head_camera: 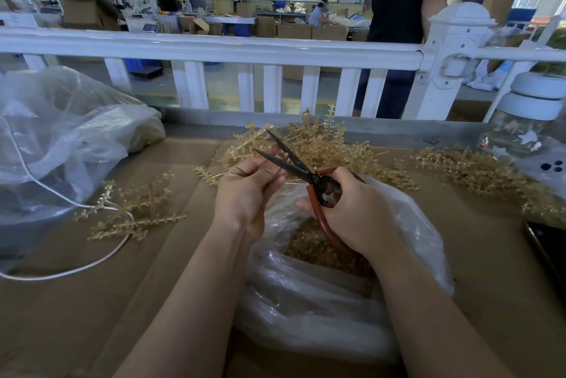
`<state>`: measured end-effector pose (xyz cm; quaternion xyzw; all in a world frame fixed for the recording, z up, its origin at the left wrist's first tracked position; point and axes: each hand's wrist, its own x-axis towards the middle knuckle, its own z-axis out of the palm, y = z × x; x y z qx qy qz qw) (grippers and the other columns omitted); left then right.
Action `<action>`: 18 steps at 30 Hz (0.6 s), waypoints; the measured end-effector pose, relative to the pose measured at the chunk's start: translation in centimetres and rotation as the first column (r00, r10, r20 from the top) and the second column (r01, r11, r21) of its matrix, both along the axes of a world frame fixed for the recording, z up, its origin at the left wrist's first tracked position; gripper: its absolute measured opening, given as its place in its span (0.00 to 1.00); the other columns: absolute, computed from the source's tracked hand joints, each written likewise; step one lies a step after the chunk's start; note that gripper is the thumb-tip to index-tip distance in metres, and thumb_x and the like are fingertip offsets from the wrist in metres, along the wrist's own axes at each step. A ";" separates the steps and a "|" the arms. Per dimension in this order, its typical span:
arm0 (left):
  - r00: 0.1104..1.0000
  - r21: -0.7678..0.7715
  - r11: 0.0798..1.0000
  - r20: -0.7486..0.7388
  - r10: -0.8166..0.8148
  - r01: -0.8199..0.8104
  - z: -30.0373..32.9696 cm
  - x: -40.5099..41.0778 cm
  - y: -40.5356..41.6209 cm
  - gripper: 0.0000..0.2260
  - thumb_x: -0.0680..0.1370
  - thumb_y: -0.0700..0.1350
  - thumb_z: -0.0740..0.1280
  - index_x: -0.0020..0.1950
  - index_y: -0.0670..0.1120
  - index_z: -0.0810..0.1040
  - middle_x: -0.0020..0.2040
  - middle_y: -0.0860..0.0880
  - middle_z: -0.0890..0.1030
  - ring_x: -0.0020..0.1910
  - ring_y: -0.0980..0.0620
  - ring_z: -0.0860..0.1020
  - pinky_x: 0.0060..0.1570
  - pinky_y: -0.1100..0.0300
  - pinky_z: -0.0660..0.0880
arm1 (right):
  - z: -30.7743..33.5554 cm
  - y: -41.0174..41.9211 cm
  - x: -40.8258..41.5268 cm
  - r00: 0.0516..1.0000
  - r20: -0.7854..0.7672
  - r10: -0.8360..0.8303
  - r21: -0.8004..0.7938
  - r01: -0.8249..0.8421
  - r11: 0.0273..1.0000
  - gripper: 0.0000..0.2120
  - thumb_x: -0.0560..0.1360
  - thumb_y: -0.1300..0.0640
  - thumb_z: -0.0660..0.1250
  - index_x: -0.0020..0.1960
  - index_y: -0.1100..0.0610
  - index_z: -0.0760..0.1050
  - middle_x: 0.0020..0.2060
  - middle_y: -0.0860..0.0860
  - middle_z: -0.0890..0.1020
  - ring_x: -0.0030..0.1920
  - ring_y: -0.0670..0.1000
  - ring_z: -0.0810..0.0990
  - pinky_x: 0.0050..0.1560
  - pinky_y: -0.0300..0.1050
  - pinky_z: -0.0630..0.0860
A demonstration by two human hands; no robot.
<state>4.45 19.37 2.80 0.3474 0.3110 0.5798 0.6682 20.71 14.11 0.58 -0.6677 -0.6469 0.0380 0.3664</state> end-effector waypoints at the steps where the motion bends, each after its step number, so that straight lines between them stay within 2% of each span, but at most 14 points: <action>1: 1.000 0.020 1.000 -0.019 -0.002 0.002 0.0 0.0 0.0 0.08 0.75 0.30 0.67 0.43 0.41 0.82 0.36 0.49 0.84 0.34 0.56 0.81 0.36 0.67 0.79 | 0.0 0.0 0.0 1.000 -0.009 0.001 -0.005 -0.001 1.000 0.27 0.66 0.25 0.68 0.54 0.44 0.72 0.44 0.38 0.79 0.46 0.43 0.79 0.43 0.38 0.76; 3: 0.998 0.069 0.998 -0.060 0.003 0.002 0.0 0.0 -0.1 0.09 0.74 0.29 0.67 0.41 0.42 0.82 0.36 0.48 0.84 0.35 0.55 0.81 0.38 0.66 0.79 | 0.0 0.0 0.0 1.000 -0.023 0.002 -0.005 -0.002 1.000 0.28 0.65 0.25 0.67 0.53 0.44 0.72 0.44 0.38 0.79 0.46 0.43 0.79 0.43 0.38 0.77; 9: 0.974 0.237 0.971 -0.210 0.089 -0.037 -0.2 0.3 -0.3 0.10 0.75 0.28 0.67 0.40 0.42 0.80 0.35 0.50 0.83 0.37 0.54 0.81 0.45 0.60 0.79 | 0.1 0.0 0.1 1.000 0.009 -0.021 0.012 0.021 1.000 0.28 0.65 0.23 0.65 0.52 0.44 0.72 0.42 0.37 0.78 0.43 0.41 0.77 0.38 0.31 0.70; 14: 0.965 0.288 0.955 -0.226 0.134 -0.065 -0.3 0.2 -0.3 0.04 0.75 0.29 0.68 0.49 0.33 0.79 0.42 0.41 0.82 0.41 0.51 0.82 0.47 0.58 0.79 | 0.3 0.0 0.0 0.998 0.032 -0.062 0.025 0.061 0.998 0.32 0.63 0.20 0.62 0.53 0.43 0.73 0.39 0.34 0.75 0.41 0.40 0.76 0.36 0.31 0.68; 18: 0.963 0.295 0.953 -0.230 0.139 -0.067 -0.2 0.2 -0.3 0.07 0.75 0.29 0.68 0.42 0.39 0.78 0.38 0.45 0.83 0.40 0.52 0.83 0.44 0.61 0.79 | 0.4 -0.2 -0.2 0.997 0.033 -0.071 0.037 0.070 0.997 0.34 0.60 0.17 0.56 0.52 0.41 0.72 0.36 0.34 0.75 0.36 0.34 0.73 0.33 0.28 0.64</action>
